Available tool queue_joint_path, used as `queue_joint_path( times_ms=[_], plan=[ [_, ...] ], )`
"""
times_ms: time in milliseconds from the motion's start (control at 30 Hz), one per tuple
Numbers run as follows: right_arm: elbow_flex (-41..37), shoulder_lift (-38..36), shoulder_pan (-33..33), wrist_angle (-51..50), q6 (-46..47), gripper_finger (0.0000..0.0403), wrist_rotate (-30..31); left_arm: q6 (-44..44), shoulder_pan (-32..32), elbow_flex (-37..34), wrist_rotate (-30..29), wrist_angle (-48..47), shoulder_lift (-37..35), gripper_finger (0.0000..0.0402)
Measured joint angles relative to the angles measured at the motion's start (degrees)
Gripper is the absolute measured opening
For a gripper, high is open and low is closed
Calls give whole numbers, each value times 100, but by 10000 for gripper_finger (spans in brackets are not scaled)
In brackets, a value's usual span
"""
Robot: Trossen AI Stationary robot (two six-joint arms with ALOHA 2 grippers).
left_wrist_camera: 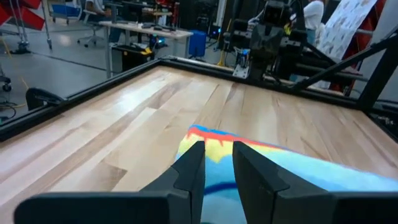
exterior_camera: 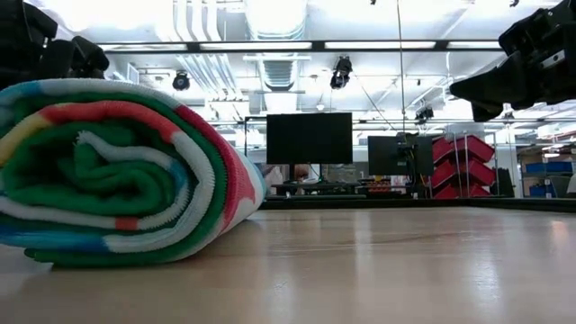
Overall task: Roll towel
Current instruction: Return to Home Position
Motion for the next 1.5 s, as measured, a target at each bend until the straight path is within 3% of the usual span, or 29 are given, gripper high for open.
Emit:
queue_joint_path(
  times_ms=[1500],
  plan=[
    [-2, -2, 0, 2, 0, 2, 0, 2, 0, 9, 1, 9, 758, 77]
  ],
)
